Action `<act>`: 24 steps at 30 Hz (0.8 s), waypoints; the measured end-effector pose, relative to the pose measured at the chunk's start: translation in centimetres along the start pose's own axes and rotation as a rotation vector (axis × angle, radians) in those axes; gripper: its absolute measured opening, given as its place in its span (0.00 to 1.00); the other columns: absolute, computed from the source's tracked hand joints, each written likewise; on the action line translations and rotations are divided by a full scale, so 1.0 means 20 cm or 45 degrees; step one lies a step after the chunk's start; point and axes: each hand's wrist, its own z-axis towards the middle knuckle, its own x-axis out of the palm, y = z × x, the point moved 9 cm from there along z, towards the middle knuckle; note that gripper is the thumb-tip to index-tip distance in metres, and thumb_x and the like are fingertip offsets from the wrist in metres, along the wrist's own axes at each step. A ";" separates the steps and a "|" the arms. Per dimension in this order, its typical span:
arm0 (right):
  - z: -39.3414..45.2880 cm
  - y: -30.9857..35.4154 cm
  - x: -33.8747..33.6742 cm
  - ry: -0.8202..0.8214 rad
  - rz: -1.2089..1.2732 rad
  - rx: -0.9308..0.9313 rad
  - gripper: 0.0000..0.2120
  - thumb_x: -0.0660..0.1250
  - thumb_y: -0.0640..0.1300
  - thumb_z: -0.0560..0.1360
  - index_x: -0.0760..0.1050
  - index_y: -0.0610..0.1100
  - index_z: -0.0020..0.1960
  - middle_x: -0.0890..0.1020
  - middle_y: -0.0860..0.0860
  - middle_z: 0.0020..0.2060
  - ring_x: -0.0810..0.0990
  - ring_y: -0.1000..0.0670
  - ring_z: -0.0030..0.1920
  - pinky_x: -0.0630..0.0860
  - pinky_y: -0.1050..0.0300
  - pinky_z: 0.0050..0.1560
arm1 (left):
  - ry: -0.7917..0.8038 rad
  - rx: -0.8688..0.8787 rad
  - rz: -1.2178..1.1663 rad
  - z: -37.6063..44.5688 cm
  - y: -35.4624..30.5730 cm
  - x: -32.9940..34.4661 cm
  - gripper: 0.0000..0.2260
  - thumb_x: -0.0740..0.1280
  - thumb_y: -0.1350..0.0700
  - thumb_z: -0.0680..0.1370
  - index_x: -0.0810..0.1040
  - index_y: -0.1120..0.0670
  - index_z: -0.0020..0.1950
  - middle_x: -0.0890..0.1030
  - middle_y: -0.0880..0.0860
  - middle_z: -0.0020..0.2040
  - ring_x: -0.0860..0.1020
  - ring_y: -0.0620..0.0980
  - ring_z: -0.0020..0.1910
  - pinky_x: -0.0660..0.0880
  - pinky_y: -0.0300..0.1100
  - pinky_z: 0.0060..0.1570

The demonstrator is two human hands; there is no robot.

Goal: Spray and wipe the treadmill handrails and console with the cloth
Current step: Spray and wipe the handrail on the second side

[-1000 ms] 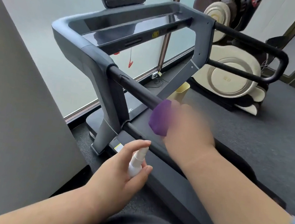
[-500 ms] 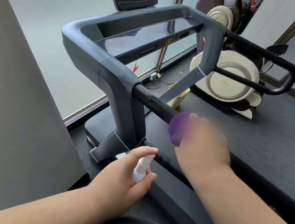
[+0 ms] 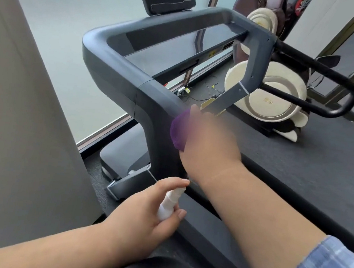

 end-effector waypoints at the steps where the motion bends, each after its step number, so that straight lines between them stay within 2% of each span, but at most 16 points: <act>1: -0.02 -0.02 0.00 0.010 0.034 -0.018 0.39 0.63 0.55 0.76 0.48 0.45 0.79 0.69 0.43 0.65 0.76 0.41 0.57 0.73 0.46 0.53 | 0.008 0.003 -0.006 0.00 0.00 0.01 0.22 0.64 0.39 0.75 0.60 0.24 0.66 0.80 0.40 0.45 0.79 0.44 0.43 0.73 0.33 0.45; 5: -0.11 -0.14 -0.01 0.043 0.114 0.001 0.38 0.67 0.56 0.74 0.52 0.49 0.77 0.71 0.46 0.61 0.75 0.42 0.57 0.72 0.45 0.55 | 0.039 0.046 -0.074 0.02 0.00 0.03 0.22 0.65 0.41 0.76 0.62 0.26 0.67 0.79 0.39 0.45 0.79 0.44 0.41 0.71 0.30 0.43; 10: -0.18 -0.19 -0.01 0.065 0.024 0.056 0.39 0.69 0.56 0.73 0.54 0.48 0.76 0.72 0.46 0.59 0.76 0.43 0.55 0.73 0.47 0.53 | 0.005 0.033 -0.109 0.03 0.07 -0.04 0.22 0.65 0.41 0.76 0.63 0.27 0.67 0.80 0.41 0.45 0.79 0.44 0.42 0.74 0.35 0.44; 14: -0.04 -0.07 -0.03 0.007 -0.046 0.124 0.30 0.68 0.53 0.74 0.59 0.44 0.69 0.74 0.44 0.59 0.78 0.42 0.55 0.75 0.48 0.51 | -0.014 -0.012 -0.120 0.02 0.14 -0.08 0.22 0.65 0.41 0.75 0.64 0.28 0.67 0.80 0.40 0.46 0.79 0.43 0.41 0.71 0.30 0.43; 17: 0.04 0.01 -0.04 -0.034 -0.004 0.087 0.25 0.67 0.50 0.75 0.62 0.43 0.66 0.74 0.44 0.58 0.78 0.42 0.55 0.76 0.48 0.50 | -0.006 -0.010 -0.113 0.02 0.12 -0.07 0.22 0.65 0.41 0.75 0.63 0.27 0.67 0.80 0.40 0.46 0.80 0.44 0.42 0.71 0.30 0.44; 21: 0.02 -0.02 -0.04 0.008 0.087 0.015 0.27 0.69 0.54 0.72 0.62 0.45 0.64 0.75 0.44 0.55 0.79 0.41 0.52 0.76 0.48 0.48 | 0.039 0.016 -0.119 0.04 0.09 -0.04 0.22 0.65 0.41 0.75 0.62 0.26 0.66 0.80 0.40 0.45 0.80 0.45 0.43 0.72 0.32 0.44; 24: -0.06 -0.16 -0.03 0.110 0.209 0.083 0.25 0.68 0.54 0.69 0.64 0.48 0.61 0.75 0.47 0.51 0.79 0.40 0.51 0.75 0.47 0.49 | 0.049 0.039 -0.159 0.05 0.05 -0.03 0.22 0.65 0.41 0.75 0.63 0.26 0.66 0.80 0.41 0.45 0.79 0.46 0.42 0.75 0.39 0.45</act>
